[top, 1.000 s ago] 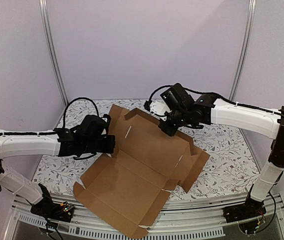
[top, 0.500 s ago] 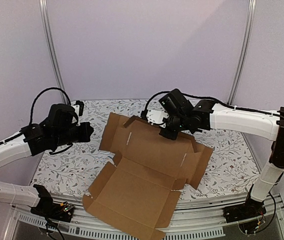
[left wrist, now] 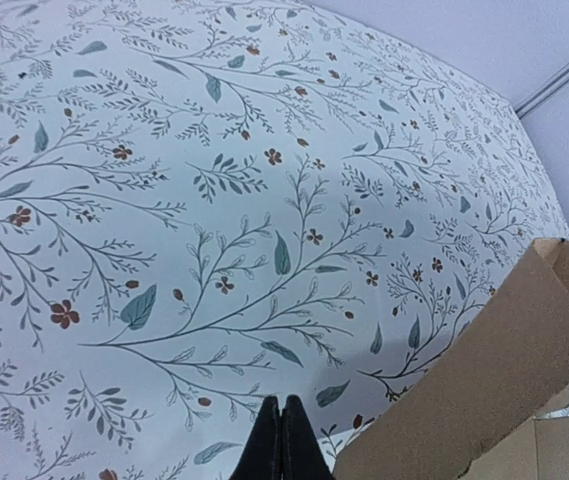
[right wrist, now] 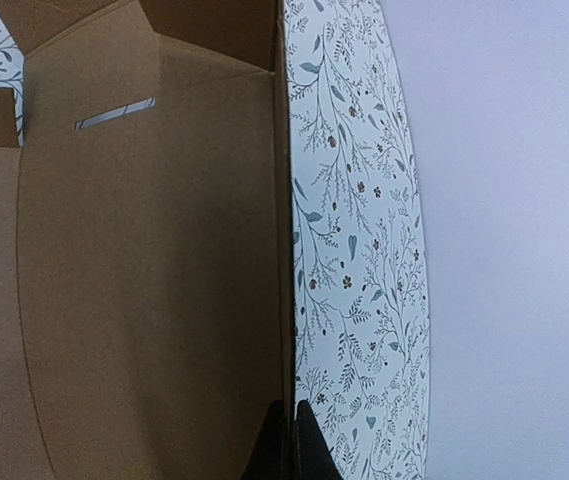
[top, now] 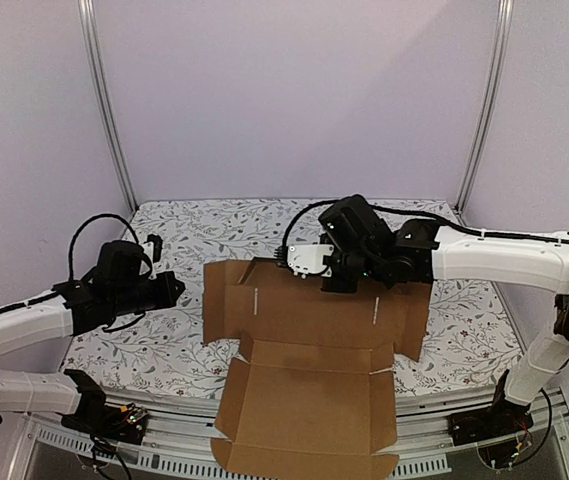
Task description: Fold the paper box
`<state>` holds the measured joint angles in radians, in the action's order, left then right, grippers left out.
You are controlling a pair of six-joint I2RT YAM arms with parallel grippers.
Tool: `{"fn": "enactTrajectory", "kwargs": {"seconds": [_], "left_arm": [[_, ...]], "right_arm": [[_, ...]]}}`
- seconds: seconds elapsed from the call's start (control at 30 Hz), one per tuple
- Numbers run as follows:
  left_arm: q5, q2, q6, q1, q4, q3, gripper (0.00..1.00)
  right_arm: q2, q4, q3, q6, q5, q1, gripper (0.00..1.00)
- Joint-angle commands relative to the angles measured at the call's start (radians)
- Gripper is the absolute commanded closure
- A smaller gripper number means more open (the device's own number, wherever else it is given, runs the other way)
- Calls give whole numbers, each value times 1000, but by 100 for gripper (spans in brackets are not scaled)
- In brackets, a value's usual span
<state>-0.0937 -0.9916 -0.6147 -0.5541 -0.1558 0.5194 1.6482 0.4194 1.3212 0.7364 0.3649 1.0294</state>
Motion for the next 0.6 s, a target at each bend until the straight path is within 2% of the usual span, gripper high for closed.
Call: {"fn": "enactTrajectory", "kwargs": {"seconds": [0.0, 0.33, 0.43, 0.57], "left_arm": [[217, -100, -29, 38, 243, -50, 100], [475, -314, -28, 40, 562, -47, 100], [550, -343, -35, 40, 666, -66, 100], [616, -353, -35, 40, 709, -71, 100]], "right_arm": [[-61, -54, -28, 41, -23, 11, 100], [-105, -78, -55, 47, -52, 35, 100], [-108, -85, -62, 46, -37, 42, 100], [-107, -140, -92, 57, 22, 62, 100]]}}
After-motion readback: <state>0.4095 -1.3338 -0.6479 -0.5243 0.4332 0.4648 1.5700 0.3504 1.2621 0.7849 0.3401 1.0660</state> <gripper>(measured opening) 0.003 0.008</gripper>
